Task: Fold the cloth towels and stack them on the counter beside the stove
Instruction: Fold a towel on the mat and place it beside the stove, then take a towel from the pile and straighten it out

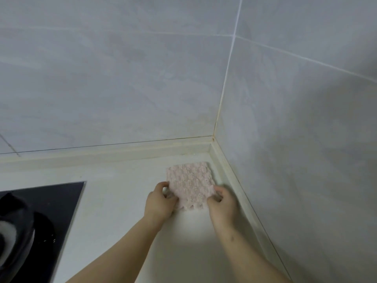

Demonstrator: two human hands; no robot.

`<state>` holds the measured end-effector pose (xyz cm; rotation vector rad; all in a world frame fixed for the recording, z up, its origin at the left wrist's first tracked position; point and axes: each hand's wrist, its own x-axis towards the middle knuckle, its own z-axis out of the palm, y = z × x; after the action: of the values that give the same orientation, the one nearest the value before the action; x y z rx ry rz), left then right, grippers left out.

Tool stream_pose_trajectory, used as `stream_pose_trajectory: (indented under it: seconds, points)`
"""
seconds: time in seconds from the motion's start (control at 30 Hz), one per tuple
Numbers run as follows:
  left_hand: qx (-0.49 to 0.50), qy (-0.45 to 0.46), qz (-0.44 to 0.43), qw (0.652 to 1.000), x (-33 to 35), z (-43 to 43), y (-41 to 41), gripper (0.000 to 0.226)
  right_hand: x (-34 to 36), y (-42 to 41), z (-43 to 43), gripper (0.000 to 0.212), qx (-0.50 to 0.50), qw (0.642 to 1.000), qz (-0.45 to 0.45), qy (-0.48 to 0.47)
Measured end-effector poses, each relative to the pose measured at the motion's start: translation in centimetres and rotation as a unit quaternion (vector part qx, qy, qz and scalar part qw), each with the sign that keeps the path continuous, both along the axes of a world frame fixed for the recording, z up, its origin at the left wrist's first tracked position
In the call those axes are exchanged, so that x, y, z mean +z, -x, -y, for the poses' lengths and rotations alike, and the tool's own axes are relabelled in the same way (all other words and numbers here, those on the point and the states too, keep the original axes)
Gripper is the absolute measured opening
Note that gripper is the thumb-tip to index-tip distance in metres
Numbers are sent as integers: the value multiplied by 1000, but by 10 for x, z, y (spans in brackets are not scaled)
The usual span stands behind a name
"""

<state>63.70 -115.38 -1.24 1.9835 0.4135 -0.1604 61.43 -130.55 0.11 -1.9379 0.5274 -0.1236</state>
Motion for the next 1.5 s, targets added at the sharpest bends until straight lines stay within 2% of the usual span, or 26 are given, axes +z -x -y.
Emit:
stream_pose_trajectory:
  seconds: [0.23,0.37,0.53,0.63,0.77,0.9,1.1,1.3,1.43,1.5]
  points:
    - [63,97,24,993,0,9,-43,17,-4,-36,-4,36,-28,999,17,-22]
    - [46,147,26,988,-9,11,-51,14,-9,-52,-3,37,-32,999,26,-11]
    - [28,139,25,990,-14,20,-51,12,-13,-53,-4,34,21,991,58,122]
    - [-5,107,29,994,-9,25,-48,23,-18,-49,-7,38,57,975,51,208]
    - [-28,65,57,996,4,23,-37,35,-14,-42,-13,45,74,982,39,170]
    - [-11,71,52,996,25,8,-9,16,4,-21,-22,46,98,986,-7,132]
    - [37,117,45,991,45,-39,67,10,25,30,-65,37,171,985,13,18]
    - [179,133,57,973,53,-113,178,10,33,96,-148,22,339,938,-10,-74]
    - [293,119,63,947,53,-170,254,11,38,146,-217,18,458,883,-29,-93]
    - [356,121,73,924,53,-201,303,11,43,184,-257,16,527,844,-44,-94]
